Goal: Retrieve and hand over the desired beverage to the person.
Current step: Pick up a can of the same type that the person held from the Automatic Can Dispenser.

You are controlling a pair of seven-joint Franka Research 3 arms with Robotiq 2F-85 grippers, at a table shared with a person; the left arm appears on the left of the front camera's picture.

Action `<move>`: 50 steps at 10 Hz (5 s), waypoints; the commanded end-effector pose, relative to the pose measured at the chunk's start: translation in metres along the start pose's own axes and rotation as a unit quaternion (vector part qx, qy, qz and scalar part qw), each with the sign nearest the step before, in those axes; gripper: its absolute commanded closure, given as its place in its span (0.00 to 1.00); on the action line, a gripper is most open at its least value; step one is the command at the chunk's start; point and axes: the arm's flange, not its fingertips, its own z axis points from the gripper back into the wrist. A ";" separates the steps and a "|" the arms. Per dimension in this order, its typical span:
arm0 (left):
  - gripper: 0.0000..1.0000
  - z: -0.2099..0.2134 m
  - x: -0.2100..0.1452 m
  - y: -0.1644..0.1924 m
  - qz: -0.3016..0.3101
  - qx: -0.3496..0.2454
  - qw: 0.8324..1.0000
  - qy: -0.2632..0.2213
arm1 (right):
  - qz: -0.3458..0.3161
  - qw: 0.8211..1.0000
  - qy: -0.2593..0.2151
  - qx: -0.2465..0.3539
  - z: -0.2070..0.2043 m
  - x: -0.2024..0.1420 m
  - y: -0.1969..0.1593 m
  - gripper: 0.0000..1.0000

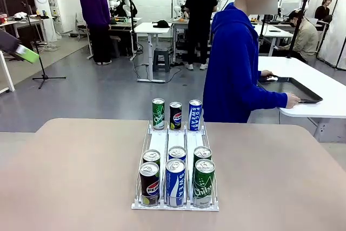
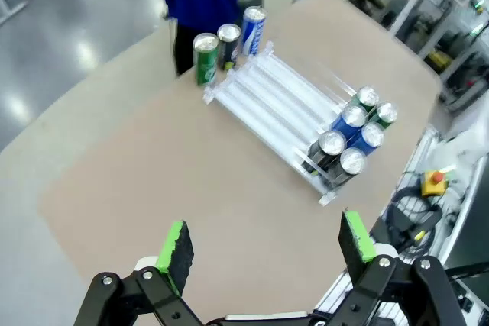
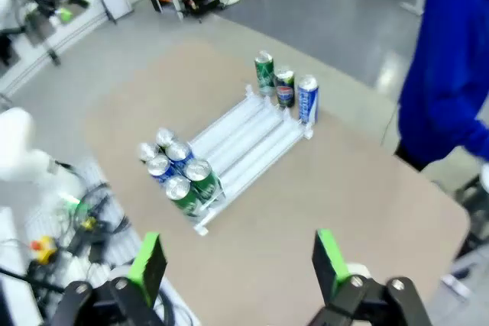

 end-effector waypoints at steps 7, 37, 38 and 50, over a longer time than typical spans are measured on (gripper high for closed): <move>0.00 0.068 -0.053 0.035 0.053 -0.042 0.993 -0.095 | -0.075 0.993 -0.068 0.065 0.054 -0.039 -0.047 0.00; 0.00 0.068 -0.053 0.035 0.053 -0.042 0.993 -0.095 | -0.075 0.993 -0.068 0.065 0.054 -0.039 -0.047 0.00; 0.00 0.068 -0.053 0.035 0.053 -0.042 0.993 -0.095 | -0.075 0.993 -0.068 0.065 0.054 -0.039 -0.047 0.00; 0.00 0.068 -0.053 0.035 0.053 -0.042 0.993 -0.095 | -0.075 0.993 -0.068 0.065 0.054 -0.039 -0.047 0.00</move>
